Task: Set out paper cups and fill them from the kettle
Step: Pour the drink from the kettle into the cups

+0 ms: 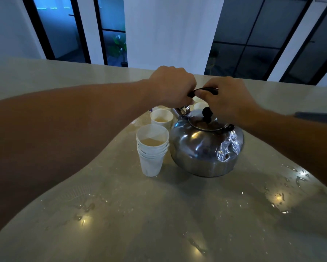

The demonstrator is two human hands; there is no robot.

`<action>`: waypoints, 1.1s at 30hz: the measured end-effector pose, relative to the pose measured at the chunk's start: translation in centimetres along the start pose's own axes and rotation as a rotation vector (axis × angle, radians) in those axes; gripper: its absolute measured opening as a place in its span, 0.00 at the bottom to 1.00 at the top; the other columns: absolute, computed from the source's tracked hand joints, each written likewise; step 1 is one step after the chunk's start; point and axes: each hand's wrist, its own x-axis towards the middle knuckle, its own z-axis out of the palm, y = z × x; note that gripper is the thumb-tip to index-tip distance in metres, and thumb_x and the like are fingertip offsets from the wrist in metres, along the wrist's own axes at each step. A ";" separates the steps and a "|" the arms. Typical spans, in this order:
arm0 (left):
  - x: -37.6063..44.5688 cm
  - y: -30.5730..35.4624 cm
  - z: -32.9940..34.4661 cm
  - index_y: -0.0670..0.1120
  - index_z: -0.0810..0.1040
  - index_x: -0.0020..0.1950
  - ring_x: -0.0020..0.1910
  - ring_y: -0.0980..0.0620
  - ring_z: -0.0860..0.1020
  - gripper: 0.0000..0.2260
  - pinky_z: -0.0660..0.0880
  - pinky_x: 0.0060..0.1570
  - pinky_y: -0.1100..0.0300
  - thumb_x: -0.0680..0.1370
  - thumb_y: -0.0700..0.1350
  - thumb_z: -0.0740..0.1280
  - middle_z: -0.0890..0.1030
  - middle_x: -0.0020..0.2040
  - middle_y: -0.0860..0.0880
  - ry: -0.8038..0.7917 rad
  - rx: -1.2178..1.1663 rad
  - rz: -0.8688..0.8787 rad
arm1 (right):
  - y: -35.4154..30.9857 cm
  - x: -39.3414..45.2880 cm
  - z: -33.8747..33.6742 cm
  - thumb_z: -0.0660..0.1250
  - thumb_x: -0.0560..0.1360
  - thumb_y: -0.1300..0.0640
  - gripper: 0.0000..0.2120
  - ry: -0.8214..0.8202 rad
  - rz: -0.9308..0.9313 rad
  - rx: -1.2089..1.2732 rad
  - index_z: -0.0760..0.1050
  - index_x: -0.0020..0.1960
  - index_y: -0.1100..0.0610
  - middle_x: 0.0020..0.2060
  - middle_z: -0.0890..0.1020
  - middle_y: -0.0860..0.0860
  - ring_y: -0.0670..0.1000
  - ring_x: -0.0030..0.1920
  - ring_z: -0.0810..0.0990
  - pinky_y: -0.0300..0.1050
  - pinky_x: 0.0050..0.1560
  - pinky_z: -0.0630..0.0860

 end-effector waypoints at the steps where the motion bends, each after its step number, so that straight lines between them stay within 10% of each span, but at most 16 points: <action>1: 0.2 0.5 -0.1 0.52 0.76 0.46 0.42 0.45 0.76 0.11 0.67 0.39 0.54 0.77 0.58 0.64 0.77 0.42 0.50 -0.002 0.006 0.017 | 0.4 -0.4 -0.1 0.64 0.80 0.45 0.13 0.005 0.010 0.000 0.81 0.50 0.54 0.36 0.77 0.45 0.43 0.36 0.73 0.34 0.34 0.63; 19: 3.6 10.7 1.1 0.50 0.76 0.46 0.37 0.48 0.74 0.09 0.67 0.36 0.56 0.77 0.55 0.64 0.70 0.34 0.54 -0.071 0.043 0.221 | 8.3 -7.5 -2.3 0.65 0.79 0.45 0.12 0.025 0.201 0.039 0.80 0.47 0.53 0.38 0.81 0.50 0.49 0.40 0.77 0.44 0.39 0.72; 26: 3.7 11.9 1.7 0.55 0.79 0.53 0.45 0.49 0.76 0.12 0.66 0.40 0.55 0.77 0.60 0.66 0.78 0.45 0.54 -0.093 -0.106 0.131 | 9.6 -8.7 -3.3 0.64 0.79 0.43 0.13 0.004 0.275 0.038 0.79 0.48 0.52 0.36 0.78 0.45 0.44 0.38 0.74 0.39 0.35 0.66; 33: -0.7 4.6 -0.3 0.62 0.78 0.61 0.56 0.53 0.77 0.17 0.75 0.55 0.52 0.77 0.43 0.67 0.81 0.55 0.58 -0.106 -0.428 -0.183 | 5.0 -8.0 -2.9 0.66 0.78 0.48 0.20 0.093 0.011 -0.196 0.70 0.69 0.46 0.63 0.69 0.55 0.59 0.65 0.65 0.54 0.65 0.65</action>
